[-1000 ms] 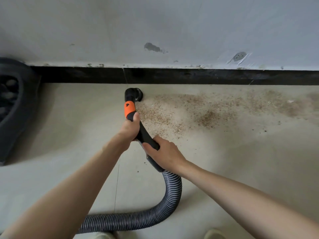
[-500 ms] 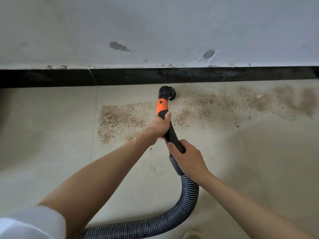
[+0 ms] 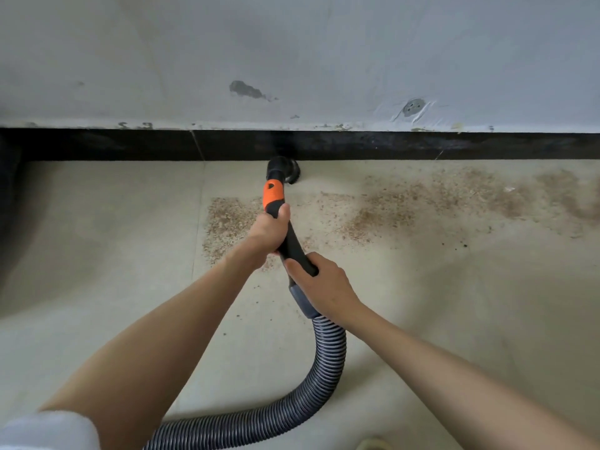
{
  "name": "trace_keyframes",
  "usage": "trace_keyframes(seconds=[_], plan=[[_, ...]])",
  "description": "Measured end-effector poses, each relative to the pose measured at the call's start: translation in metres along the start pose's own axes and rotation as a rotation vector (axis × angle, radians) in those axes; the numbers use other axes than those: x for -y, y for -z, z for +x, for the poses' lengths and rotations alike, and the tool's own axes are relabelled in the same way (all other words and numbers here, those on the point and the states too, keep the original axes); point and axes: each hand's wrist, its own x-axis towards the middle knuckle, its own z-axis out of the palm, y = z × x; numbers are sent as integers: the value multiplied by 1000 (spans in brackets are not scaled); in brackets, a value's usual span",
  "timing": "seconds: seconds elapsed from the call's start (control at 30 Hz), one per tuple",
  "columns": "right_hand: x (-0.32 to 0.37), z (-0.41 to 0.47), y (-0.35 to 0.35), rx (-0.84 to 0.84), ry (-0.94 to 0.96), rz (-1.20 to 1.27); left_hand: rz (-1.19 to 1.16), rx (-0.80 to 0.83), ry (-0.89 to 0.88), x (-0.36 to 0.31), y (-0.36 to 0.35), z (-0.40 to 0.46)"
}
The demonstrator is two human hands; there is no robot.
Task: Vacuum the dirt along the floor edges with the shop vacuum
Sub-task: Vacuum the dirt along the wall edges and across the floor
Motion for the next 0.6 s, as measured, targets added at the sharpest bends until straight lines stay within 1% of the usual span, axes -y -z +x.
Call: trace_keyframes(seconds=[0.13,0.23,0.33,0.6], plan=[[21,2,-30,132,76,-63,-33,-159,48,29,46,-3],[35,-3,-48,198,132,-129,-105,-219,73,46,71,-13],[40,-9,-56,215,142,-167,-165,-230,73,56,81,-26],[26,-35,-52,188,87,-202,-127,-166,46,69,67,-46]])
